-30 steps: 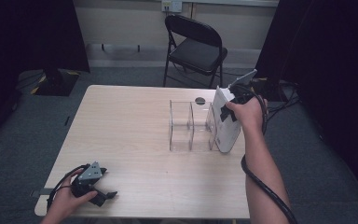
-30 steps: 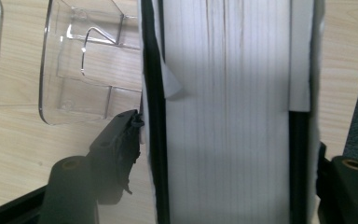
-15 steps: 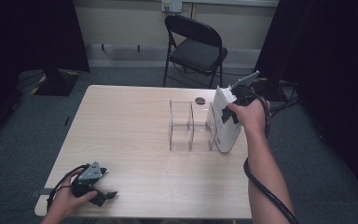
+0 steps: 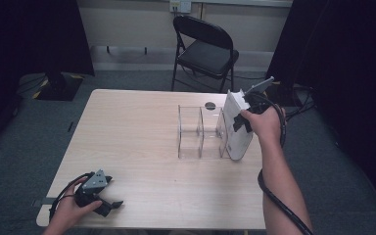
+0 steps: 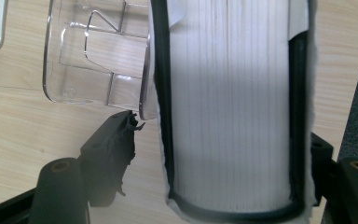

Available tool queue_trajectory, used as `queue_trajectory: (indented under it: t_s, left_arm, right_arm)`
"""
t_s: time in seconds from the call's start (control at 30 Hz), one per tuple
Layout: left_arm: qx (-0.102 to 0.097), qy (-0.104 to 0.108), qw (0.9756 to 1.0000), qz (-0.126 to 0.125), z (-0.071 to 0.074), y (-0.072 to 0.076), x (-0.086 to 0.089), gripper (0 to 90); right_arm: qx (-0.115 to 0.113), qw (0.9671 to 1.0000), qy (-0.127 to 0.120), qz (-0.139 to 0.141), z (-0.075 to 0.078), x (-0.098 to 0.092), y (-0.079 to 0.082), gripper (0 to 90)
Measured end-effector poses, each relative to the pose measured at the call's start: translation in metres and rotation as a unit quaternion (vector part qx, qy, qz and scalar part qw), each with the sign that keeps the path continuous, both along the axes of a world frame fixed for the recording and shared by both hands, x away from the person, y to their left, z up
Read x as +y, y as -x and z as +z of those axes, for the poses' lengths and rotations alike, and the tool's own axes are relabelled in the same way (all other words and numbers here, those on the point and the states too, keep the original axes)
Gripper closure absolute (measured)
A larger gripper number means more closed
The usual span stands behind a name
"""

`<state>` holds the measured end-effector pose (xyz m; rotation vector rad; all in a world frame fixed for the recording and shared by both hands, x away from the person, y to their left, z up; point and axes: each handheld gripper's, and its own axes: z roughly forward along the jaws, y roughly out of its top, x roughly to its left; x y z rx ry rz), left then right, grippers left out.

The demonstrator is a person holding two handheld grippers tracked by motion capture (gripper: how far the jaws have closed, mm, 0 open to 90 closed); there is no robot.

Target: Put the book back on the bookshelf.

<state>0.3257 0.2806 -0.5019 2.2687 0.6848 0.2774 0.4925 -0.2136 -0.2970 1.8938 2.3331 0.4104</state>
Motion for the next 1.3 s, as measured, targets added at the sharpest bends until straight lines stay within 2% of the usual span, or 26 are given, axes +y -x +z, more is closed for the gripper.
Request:
queue_trajectory:
  t_s: [0.43,0.8,1.13,1.3]
  left_arm:
    - [0.0,0.001,1.0,0.0,0.0,0.0,0.0,0.0]
    - [0.0,0.001,1.0,0.0,0.0,0.0,0.0,0.0]
    - [0.0,0.0,1.0,-0.003,0.0,0.0,0.0,0.0]
    - [0.002,0.0,1.0,-0.003,0.0,0.0,0.0,0.0]
  right_arm:
    - [-0.005,0.9999,-0.003,0.013,0.001,-0.001,0.011,22.4]
    - [-0.021,0.9995,0.0,0.023,-0.001,-0.001,0.022,20.6]
    - [-0.02,0.9993,0.002,0.031,0.002,-0.002,0.031,19.9]
    - [-0.018,0.9992,-0.007,0.035,0.002,-0.001,0.037,20.5]
